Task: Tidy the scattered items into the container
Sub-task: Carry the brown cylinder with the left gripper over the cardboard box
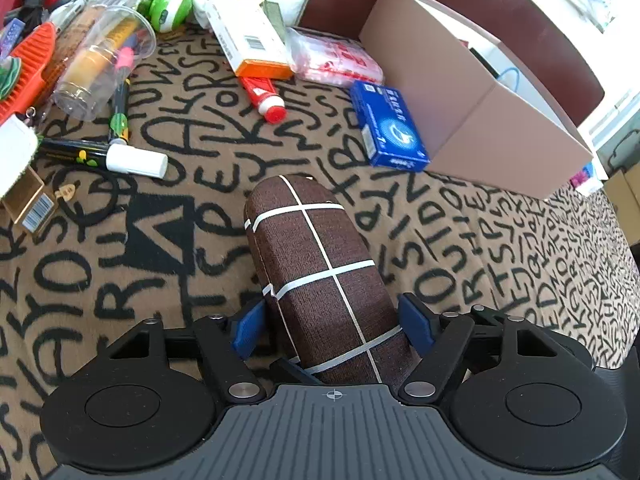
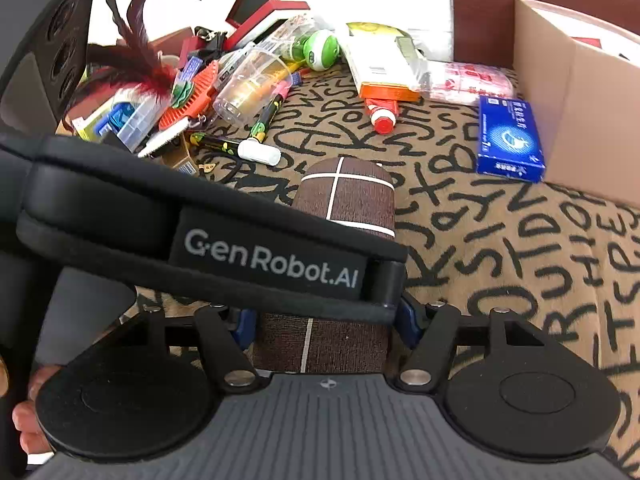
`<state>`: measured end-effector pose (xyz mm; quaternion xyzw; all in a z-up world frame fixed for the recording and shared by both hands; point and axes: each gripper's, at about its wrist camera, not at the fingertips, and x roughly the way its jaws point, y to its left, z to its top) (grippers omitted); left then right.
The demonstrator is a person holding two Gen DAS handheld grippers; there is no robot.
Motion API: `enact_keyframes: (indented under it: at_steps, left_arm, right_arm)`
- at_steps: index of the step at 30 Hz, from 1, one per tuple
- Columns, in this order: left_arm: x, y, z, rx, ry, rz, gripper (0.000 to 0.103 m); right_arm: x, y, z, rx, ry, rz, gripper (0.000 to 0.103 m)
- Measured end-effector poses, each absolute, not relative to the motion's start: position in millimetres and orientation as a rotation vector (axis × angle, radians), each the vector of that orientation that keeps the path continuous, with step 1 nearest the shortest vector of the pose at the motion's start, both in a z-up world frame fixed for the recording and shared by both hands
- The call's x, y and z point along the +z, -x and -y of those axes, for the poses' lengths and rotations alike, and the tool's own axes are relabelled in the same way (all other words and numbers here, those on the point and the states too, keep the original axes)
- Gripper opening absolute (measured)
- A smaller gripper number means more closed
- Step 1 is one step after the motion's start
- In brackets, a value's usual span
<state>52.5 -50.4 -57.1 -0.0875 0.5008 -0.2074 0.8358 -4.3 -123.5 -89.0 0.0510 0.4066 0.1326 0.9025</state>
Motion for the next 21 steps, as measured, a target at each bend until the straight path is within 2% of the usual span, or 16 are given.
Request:
enact_keyframes:
  at_steps: [7, 21]
  left_arm:
    - [-32, -47, 79, -0.501, 0.171, -1.003, 0.072]
    - [62, -97, 149, -0.628, 0.115, -0.764, 0.072]
  right_arm:
    - [-73, 24, 146, 0.233, -0.137, -0.792, 0.070]
    - [11, -3, 207, 0.091, -0.094, -0.553, 0.070]
